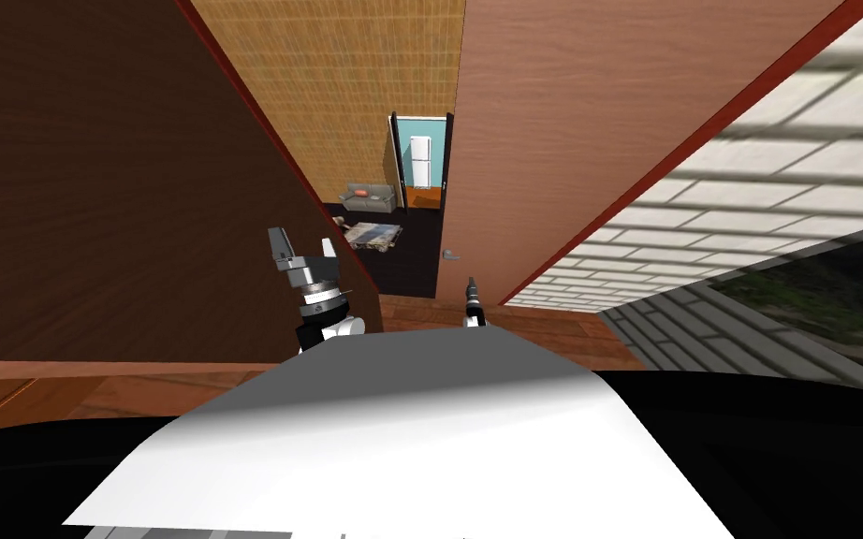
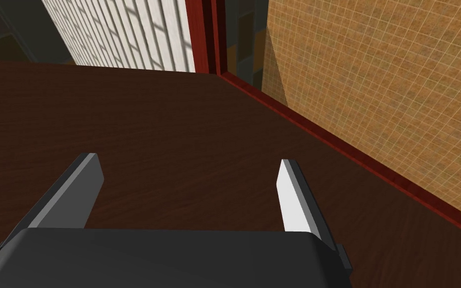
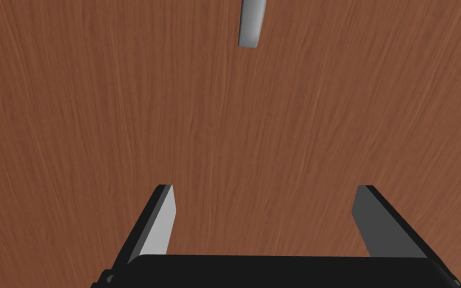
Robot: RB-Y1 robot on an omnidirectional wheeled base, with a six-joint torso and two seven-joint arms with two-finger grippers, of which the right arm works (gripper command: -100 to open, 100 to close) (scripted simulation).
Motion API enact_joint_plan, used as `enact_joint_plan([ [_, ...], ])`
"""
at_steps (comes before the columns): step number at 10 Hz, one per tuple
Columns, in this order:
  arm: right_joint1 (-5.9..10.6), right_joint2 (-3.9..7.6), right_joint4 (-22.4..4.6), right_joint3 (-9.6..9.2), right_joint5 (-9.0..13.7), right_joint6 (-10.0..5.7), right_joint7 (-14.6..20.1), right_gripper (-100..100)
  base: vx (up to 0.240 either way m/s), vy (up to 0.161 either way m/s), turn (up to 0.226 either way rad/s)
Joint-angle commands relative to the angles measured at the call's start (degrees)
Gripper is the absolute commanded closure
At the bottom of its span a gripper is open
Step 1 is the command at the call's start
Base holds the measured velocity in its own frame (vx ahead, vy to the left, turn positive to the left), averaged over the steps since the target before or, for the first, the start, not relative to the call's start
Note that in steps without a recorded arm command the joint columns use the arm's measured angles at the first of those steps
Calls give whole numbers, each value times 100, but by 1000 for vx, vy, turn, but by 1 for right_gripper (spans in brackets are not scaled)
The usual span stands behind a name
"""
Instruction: Pull the door open
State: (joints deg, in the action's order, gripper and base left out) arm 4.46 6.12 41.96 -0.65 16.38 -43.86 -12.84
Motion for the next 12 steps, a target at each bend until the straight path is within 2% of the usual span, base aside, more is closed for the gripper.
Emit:
enact_joint_plan([
  [1, 81, 86, -158, 19, 14, -54, 17, -100, -5, -6, -6],
  [2, 90, 223, -189, 55, 41, -51, 44, -100, 0, 0, 0],
  [3, 125, 140, -236, 156, 99, -110, 136, -100, 107, 24, 161],
  [9, 152, -179, -242, 203, 108, -173, 198, -100, 207, -2, 67],
  [12, 159, -289, -242, 214, 109, -189, 214, -100, 203, 12, 17],
])
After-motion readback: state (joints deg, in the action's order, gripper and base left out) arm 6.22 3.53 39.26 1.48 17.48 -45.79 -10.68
